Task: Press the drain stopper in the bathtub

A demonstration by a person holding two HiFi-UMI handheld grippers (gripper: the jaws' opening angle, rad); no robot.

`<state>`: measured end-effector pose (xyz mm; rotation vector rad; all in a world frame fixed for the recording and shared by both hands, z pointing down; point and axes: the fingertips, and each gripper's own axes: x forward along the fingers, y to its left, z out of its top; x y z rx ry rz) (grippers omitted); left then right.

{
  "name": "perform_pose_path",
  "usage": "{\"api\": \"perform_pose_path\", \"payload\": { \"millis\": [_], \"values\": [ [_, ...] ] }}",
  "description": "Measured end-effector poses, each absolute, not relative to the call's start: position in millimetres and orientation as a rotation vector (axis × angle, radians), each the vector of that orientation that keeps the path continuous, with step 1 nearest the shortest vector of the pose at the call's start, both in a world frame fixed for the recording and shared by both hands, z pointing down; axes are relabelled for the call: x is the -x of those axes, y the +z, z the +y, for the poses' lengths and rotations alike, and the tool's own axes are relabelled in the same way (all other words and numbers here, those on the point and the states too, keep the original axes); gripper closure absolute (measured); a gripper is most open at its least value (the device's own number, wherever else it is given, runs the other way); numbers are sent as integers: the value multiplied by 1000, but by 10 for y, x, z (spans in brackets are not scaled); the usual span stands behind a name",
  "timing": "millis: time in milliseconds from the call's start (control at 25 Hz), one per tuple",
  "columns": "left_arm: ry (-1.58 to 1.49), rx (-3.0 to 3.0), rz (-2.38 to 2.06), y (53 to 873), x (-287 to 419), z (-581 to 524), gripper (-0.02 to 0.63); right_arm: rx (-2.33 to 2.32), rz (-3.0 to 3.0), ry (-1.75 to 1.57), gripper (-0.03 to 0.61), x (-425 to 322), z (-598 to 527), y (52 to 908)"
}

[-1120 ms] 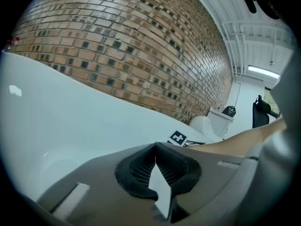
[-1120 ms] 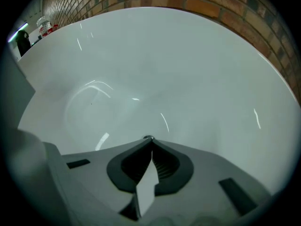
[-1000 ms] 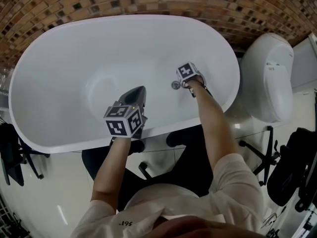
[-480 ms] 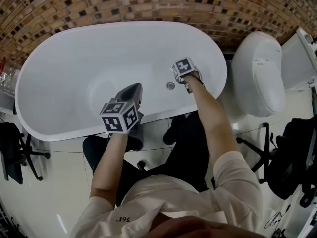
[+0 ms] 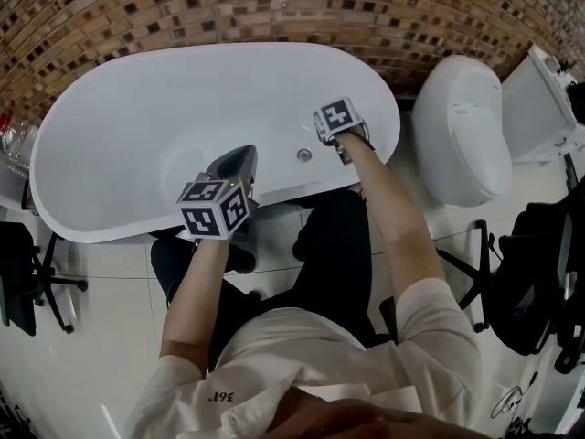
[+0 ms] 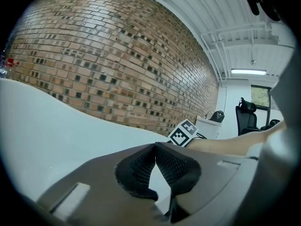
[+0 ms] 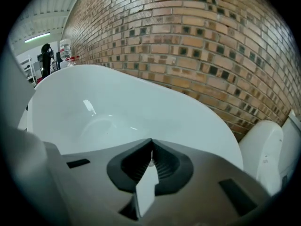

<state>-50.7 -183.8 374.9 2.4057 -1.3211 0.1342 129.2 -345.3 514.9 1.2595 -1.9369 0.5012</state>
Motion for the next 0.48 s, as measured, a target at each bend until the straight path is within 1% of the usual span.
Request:
{"api": "perform_pose_path", "payload": {
  "millis": [240,480],
  "values": [
    [109,-2436,-1333,3574,520,-1674,607,-1327,-1980,366,569,-1356,-3298,4732],
    [95,-2459,-1338,3485,533,-1561,607,-1346,-2009,299,569,-1338,-3118,4389]
  ]
}}
